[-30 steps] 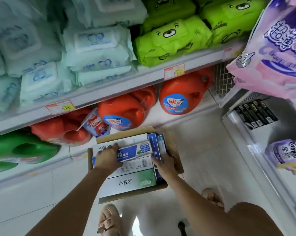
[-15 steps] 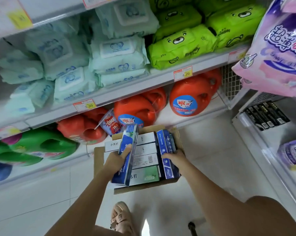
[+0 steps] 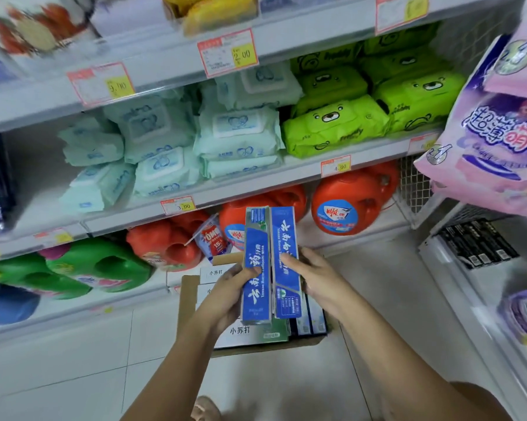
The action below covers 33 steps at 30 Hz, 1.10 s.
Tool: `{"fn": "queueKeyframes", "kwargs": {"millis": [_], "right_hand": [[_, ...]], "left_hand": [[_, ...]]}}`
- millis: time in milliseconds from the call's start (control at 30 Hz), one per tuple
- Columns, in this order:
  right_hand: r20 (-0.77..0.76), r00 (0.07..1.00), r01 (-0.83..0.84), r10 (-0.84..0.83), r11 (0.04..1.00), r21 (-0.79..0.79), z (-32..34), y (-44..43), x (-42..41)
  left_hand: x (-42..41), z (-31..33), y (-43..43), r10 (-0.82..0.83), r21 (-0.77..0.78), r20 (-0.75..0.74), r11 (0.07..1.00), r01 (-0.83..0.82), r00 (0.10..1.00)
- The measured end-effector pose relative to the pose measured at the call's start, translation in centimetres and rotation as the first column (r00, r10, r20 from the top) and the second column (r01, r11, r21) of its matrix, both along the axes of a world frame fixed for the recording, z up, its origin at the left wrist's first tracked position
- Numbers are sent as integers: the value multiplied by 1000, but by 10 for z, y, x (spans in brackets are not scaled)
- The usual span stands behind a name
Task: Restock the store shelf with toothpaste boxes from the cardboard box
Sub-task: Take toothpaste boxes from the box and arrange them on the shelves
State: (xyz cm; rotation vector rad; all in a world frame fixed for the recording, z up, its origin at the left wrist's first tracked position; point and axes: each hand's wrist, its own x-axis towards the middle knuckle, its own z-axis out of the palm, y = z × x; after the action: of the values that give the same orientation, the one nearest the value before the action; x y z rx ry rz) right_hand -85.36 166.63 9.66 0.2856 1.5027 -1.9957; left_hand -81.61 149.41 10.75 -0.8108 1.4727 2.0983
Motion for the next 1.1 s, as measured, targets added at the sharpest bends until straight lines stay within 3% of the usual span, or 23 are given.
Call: {"fn": "queueKeyframes", "kwargs": {"millis": [300, 467, 567, 700, 833, 1000, 1100], "right_hand": [[28, 997, 79, -78, 997, -19, 8, -7, -1], [94, 991, 98, -90, 992, -81, 60, -11, -9], [132, 990, 63, -49, 993, -101, 108, -20, -6], [290, 957, 24, 9, 994, -110, 173, -38, 7], [309, 926, -175, 218, 971, -161, 241, -64, 27], [254, 881, -361, 400, 914, -188, 309, -114, 49], [311, 835, -406, 454, 890, -208, 344, -157, 66]], "left_hand": [[-12, 6, -11, -66, 155, -134, 984, 87, 989], [-17, 58, -18, -88, 195, -183, 973, 124, 979], [-6, 103, -30, -17, 194, -134, 980, 43, 991], [27, 166, -45, 180, 249, -55, 955, -161, 982], [68, 227, -68, 284, 342, -155, 914, -218, 946], [126, 279, -113, 408, 266, -208, 898, -350, 889], [159, 310, -144, 503, 224, -225, 860, -458, 835]]}}
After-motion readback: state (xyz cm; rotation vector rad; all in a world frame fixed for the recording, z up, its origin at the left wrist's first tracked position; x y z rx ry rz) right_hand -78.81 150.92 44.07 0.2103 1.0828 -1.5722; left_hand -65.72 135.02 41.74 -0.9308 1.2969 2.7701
